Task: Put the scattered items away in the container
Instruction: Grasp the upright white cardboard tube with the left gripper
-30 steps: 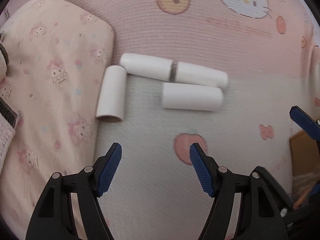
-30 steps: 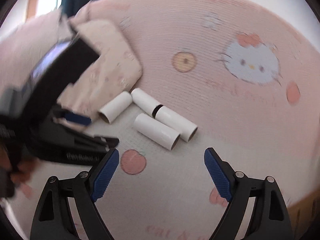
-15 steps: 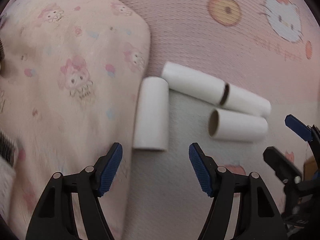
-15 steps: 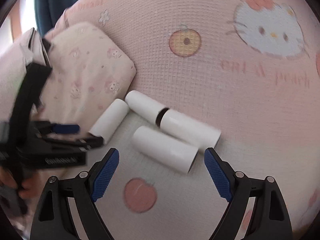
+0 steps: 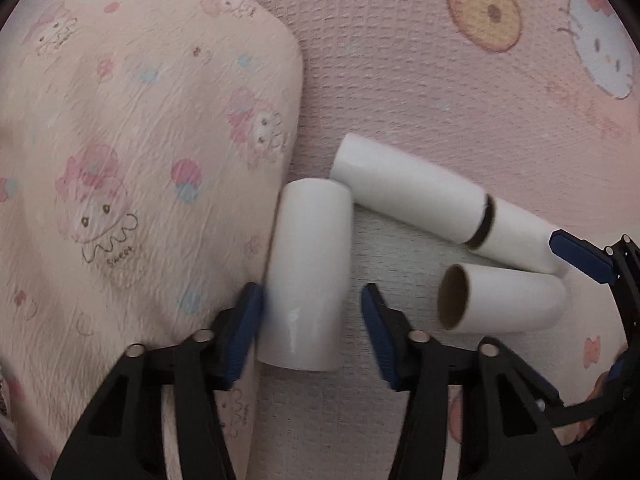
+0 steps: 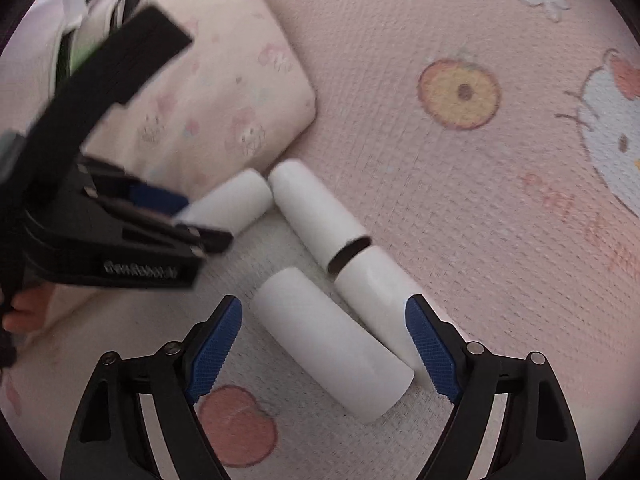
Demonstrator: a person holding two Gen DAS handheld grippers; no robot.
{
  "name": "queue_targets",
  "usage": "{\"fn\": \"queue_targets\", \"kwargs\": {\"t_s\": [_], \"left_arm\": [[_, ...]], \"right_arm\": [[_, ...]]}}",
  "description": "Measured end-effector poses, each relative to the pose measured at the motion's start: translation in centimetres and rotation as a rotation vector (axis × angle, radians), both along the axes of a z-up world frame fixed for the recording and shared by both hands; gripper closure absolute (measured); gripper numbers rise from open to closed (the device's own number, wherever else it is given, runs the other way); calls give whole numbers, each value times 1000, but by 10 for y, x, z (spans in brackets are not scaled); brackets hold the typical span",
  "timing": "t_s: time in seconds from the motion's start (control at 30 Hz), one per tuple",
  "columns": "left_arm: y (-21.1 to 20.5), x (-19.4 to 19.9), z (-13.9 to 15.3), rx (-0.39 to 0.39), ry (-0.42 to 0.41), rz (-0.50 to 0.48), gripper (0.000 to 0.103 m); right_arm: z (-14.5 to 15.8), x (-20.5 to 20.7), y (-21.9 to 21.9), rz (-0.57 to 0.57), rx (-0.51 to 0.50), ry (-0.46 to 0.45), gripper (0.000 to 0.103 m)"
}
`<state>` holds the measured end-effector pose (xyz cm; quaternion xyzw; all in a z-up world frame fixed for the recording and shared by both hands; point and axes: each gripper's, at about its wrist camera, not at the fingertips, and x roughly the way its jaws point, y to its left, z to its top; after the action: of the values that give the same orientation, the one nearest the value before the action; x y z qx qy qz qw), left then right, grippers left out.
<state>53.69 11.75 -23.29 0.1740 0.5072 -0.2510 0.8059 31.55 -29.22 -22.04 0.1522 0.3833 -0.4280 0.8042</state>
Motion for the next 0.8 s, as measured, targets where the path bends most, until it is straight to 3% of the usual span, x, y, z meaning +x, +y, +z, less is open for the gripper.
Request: {"fn": "queue_targets", "kwargs": {"t_s": [0.17,0.23,0.37,0.57,0.8], "left_arm": [[4,1,-3,-25,0,19,53],[5,-3,-2,-29,4,16,53],[10,-13,-1,-56,43,19,53],[16,-32,-2,-63,80,25,53],[3,-57,-4,-108,145,-12,53]], "right_arm": [[-11,4,-2,51,7,51,28],[-12,6,-1,74,42,43,38],[-16,9,0,38,41,87,48],[-9,-11,-10,-60,162,-58,58],[-11,-54,-9,-262,356,-218,59]]}}
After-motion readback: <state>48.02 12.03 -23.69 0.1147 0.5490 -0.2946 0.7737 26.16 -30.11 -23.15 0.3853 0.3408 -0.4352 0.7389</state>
